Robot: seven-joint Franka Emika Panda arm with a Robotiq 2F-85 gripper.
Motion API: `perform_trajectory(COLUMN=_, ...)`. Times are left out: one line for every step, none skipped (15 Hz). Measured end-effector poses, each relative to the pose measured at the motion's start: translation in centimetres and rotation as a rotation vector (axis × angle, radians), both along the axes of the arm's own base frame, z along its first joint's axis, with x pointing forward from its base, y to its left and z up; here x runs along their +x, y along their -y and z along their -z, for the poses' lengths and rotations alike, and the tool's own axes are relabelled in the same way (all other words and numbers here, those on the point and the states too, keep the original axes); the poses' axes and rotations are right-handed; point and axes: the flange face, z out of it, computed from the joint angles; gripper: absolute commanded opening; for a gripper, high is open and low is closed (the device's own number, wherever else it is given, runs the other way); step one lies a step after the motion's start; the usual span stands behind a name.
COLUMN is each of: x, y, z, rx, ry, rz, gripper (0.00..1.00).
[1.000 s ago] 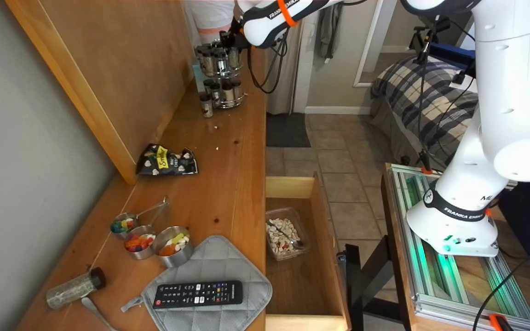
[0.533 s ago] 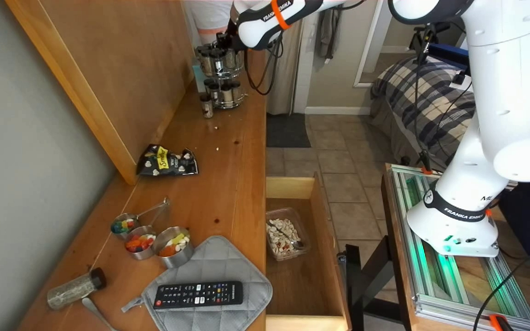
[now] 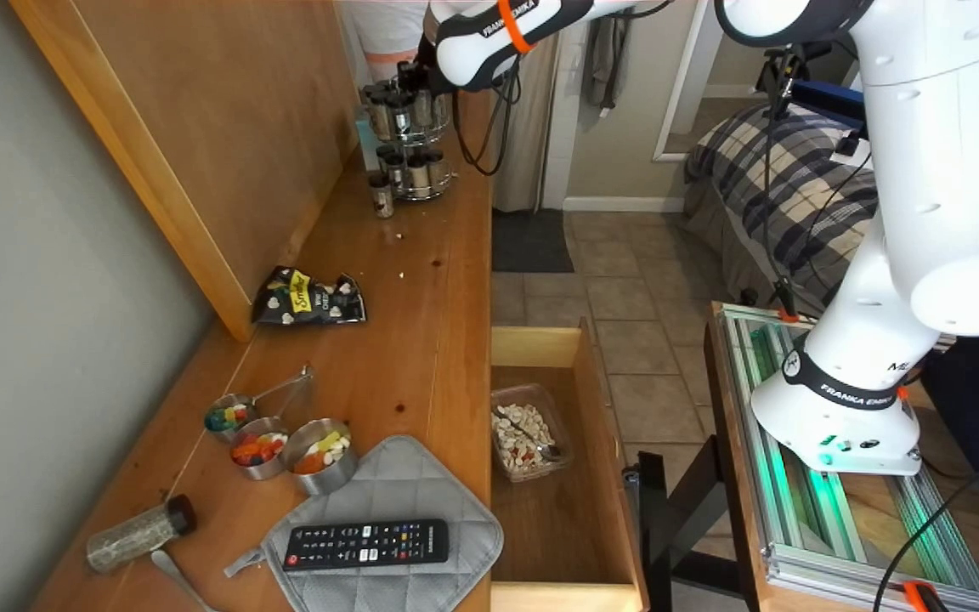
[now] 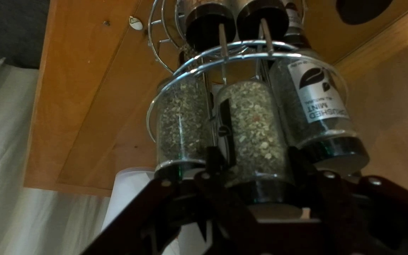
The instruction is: Move the bottle to the metal holder
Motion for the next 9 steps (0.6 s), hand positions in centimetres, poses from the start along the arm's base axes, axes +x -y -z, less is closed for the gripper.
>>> perform_trajectory(x=0.03, y=-0.04, z=0.00, rx=-0.002, ry=-0.002, rz=-0.006, gripper=0.24)
perform_trajectory(x=0.06, y=-0.09, z=-0.01, rx=-0.004, ry=-0.004, rz=-0.013, gripper=0.24)
perform_trajectory(x=0.08, y=-0.12, z=-0.02, rx=-0.006, ry=-0.006, rz=-0.017, gripper=0.24)
perform_trajectory(x=0.09, y=-0.12, z=-0.02, rx=-0.008, ry=-0.007, rz=-0.019, gripper=0.24)
perform_trajectory(x=0.09, y=-0.12, z=-0.02, rx=-0.009, ry=-0.008, rz=-0.021, gripper=0.24)
perform_trajectory(x=0.07, y=-0.08, z=-0.02, rx=-0.010, ry=-0.009, rz=-0.023, gripper=0.24)
perform_trajectory(x=0.03, y=-0.01, z=-0.03, rx=-0.009, ry=-0.009, rz=-0.024, gripper=0.24)
perform_trajectory(x=-0.04, y=0.12, z=-0.05, rx=-0.008, ry=-0.008, rz=-0.023, gripper=0.24)
perform_trajectory(x=-0.15, y=0.34, z=-0.06, rx=-0.006, ry=-0.007, rz=-0.019, gripper=0.24)
